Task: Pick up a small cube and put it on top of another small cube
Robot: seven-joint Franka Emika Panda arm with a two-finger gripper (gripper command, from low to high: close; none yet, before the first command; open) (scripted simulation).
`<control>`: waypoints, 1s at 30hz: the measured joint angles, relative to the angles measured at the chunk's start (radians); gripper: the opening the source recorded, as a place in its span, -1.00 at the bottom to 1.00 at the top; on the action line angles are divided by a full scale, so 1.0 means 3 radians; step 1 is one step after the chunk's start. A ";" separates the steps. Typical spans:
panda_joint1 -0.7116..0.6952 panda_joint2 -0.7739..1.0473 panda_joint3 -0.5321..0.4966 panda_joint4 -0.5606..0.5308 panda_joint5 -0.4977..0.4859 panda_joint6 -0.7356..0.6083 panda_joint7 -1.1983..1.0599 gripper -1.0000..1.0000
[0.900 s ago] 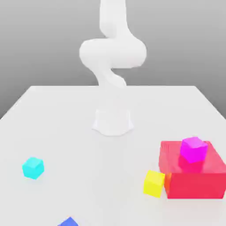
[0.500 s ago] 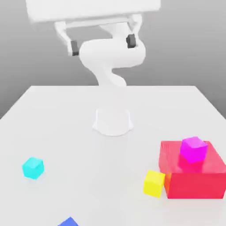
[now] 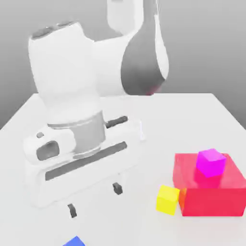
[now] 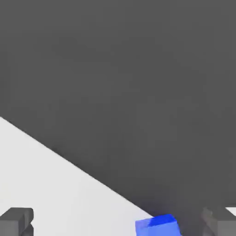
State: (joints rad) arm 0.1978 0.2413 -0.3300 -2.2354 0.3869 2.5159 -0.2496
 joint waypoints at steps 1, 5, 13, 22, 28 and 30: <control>-0.0015 0.0093 -0.0002 0.0002 -0.0027 0.0042 -0.0071 0.00; -0.0059 0.0436 -0.0043 0.0002 -0.0217 0.0227 -0.0298 0.00; -0.0265 0.1074 0.0175 0.0127 -0.0073 0.0677 -0.0577 -1.00; -0.0079 0.0628 -0.0047 -0.0005 -0.0329 0.0359 -0.0409 -1.00; 0.0314 0.0053 0.0005 -0.0537 -0.0781 0.0282 -0.0394 -1.00; 0.0438 -0.0137 0.0055 -0.0729 -0.0919 0.0287 -0.0417 -1.00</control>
State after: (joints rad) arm 0.3293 0.2001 -0.3134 -2.4541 0.1112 2.6021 -0.3748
